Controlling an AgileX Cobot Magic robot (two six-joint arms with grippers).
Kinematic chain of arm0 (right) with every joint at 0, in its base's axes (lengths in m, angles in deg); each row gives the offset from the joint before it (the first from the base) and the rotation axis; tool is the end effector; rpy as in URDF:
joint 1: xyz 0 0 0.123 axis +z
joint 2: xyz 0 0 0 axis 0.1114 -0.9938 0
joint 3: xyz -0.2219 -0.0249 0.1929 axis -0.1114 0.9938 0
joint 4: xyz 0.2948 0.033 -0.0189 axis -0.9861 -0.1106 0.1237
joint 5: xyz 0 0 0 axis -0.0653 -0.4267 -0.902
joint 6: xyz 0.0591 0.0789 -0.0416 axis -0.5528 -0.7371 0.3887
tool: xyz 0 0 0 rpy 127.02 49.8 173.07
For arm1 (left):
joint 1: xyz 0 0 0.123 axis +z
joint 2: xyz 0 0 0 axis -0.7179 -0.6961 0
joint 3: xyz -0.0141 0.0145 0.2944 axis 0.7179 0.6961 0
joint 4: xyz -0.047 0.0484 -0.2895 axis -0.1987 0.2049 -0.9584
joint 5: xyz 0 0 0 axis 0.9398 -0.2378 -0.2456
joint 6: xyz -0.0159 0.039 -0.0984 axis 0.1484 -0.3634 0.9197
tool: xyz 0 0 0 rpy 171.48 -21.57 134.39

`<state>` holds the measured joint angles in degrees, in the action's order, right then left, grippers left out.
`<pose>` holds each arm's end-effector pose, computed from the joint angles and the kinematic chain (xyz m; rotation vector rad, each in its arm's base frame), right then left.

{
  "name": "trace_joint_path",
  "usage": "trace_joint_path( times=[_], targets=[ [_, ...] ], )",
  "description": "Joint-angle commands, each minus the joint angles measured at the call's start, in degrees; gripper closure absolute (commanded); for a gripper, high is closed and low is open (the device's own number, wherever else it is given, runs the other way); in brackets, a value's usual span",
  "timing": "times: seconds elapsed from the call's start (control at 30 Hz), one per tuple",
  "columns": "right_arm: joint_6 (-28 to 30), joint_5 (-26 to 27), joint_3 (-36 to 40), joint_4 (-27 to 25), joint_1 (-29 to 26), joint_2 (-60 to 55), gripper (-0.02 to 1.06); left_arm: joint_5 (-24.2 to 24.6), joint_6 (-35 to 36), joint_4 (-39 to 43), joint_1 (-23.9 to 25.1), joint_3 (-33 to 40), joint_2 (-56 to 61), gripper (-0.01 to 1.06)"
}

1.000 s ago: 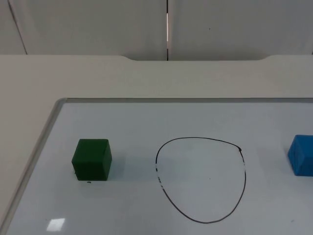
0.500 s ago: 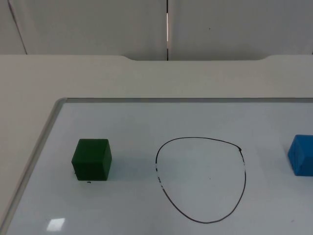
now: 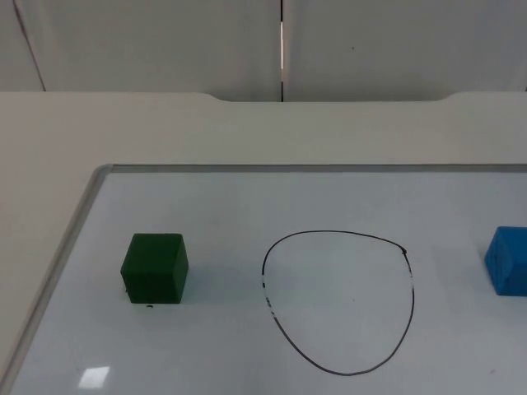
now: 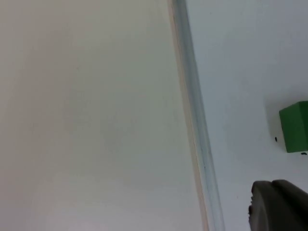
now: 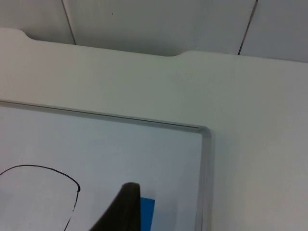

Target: Push the two cubes into the marked area.

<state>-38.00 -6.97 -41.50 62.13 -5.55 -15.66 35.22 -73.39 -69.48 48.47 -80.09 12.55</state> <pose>0.1989 0.0078 0.4188 -0.1254 2.1905 0.0161 0.2643 -0.0015 0.2613 0.1433 2.5789 -0.0995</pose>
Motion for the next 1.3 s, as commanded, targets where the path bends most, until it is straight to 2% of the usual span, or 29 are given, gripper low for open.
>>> trace_joint_path(
  times=[0.0, 0.13, 0.43, 0.83, 1.0, 1.27],
  targets=[
    [0.7, 0.3, -0.4, 0.1, -0.3, -0.2, 0.02, -2.3, 1.0, 0.7, 0.2, -0.2, -2.0, 1.05],
    [0.7, 0.5, -0.4, 0.1, -0.3, -0.2, 0.02, -6.0, 2.2, 0.6, 0.2, -0.1, -7.5, 1.05],
    [0.7, 0.8, -0.4, 0.1, -0.3, -0.2, 0.02, -10.6, 2.4, -0.1, 0.0, -0.1, -19.1, 1.05],
    [0.5, 0.8, -0.4, 0.1, -0.3, -0.2, 0.02, -21.2, 2.4, 0.0, -6.2, -0.1, -31.8, 1.05],
    [0.5, 0.8, -0.4, 0.1, -0.3, -0.2, 0.02, -22.5, 2.6, -1.0, -8.5, -0.1, -34.7, 1.05],
    [0.4, 0.5, -0.4, -0.1, -0.3, -0.2, 0.02, -23.3, 2.8, -4.1, -8.9, -0.1, -38.4, 1.05]
  ],
)
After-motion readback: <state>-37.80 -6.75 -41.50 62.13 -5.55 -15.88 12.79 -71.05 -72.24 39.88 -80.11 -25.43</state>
